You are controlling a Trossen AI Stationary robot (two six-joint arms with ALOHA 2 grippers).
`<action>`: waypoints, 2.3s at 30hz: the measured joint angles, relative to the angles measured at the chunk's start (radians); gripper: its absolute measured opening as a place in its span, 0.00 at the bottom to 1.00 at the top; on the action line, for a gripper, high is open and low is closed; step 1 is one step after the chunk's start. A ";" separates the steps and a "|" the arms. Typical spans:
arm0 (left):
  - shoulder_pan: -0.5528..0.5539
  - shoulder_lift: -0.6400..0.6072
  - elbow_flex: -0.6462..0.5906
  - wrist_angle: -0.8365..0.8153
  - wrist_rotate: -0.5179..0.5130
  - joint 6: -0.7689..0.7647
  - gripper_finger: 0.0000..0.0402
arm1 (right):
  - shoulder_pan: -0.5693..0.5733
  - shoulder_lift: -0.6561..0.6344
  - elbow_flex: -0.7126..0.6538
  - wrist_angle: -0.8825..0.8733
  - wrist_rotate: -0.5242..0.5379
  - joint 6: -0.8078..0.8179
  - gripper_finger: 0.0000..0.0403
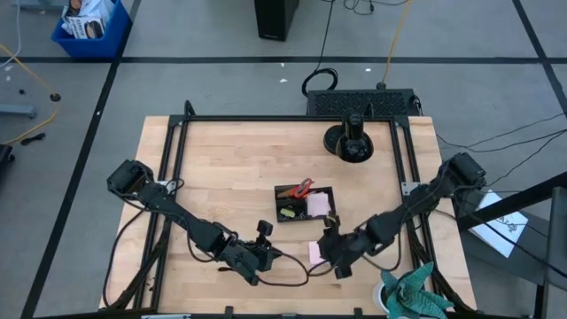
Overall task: Pick and place office supplies into organizer
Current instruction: Put the pink sticky notes into the black desk organizer
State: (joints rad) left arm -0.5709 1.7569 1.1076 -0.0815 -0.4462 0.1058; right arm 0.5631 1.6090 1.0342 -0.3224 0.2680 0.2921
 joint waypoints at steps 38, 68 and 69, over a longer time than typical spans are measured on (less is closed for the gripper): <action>0.000 0.000 0.000 -0.126 0.000 -0.089 0.10 | 0.179 0.419 0.253 -0.361 0.328 0.270 0.50; 0.000 0.000 0.001 -0.141 0.000 -0.086 0.10 | 0.176 0.474 0.385 -0.617 0.365 0.218 0.00; 0.000 0.000 0.001 -0.143 0.000 -0.086 0.10 | 0.176 0.471 0.413 -0.634 0.381 0.219 0.00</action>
State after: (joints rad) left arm -0.5709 1.7569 1.1084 -0.2243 -0.4458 0.0197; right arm 0.7391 2.0803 1.4472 -0.9560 0.6493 0.5113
